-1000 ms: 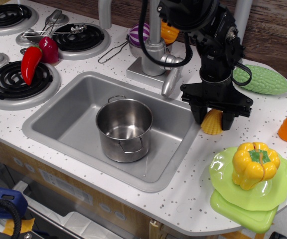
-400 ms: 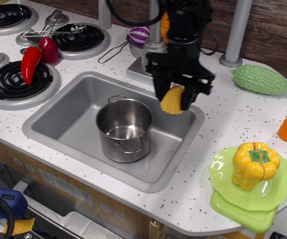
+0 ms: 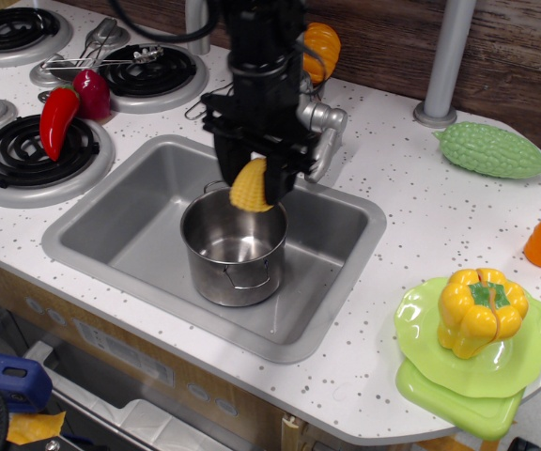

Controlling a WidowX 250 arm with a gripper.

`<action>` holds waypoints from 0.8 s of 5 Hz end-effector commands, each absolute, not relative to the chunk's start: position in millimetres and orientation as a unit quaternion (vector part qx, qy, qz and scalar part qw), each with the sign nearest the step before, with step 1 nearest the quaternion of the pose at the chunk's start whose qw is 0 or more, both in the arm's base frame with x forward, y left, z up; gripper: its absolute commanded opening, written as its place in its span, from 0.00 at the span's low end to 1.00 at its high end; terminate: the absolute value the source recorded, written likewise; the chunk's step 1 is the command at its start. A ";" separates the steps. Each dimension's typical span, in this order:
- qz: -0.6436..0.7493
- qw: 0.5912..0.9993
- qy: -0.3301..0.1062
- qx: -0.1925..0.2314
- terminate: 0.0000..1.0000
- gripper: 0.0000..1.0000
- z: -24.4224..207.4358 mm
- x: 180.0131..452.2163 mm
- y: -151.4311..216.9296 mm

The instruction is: Put corn in pot which is in sink

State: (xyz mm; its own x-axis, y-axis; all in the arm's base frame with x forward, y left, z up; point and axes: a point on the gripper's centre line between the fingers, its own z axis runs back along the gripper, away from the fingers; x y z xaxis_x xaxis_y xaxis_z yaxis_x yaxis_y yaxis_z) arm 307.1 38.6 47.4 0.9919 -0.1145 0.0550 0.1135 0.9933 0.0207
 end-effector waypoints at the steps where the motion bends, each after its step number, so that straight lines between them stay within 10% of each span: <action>1: -0.074 0.993 -0.088 0.039 0.00 1.00 52.4 300.5 71.4; 3: -0.087 0.987 -0.129 0.044 0.00 1.00 41.8 297.1 78.1; 4: -0.087 0.987 -0.129 0.044 1.00 1.00 41.8 297.1 78.1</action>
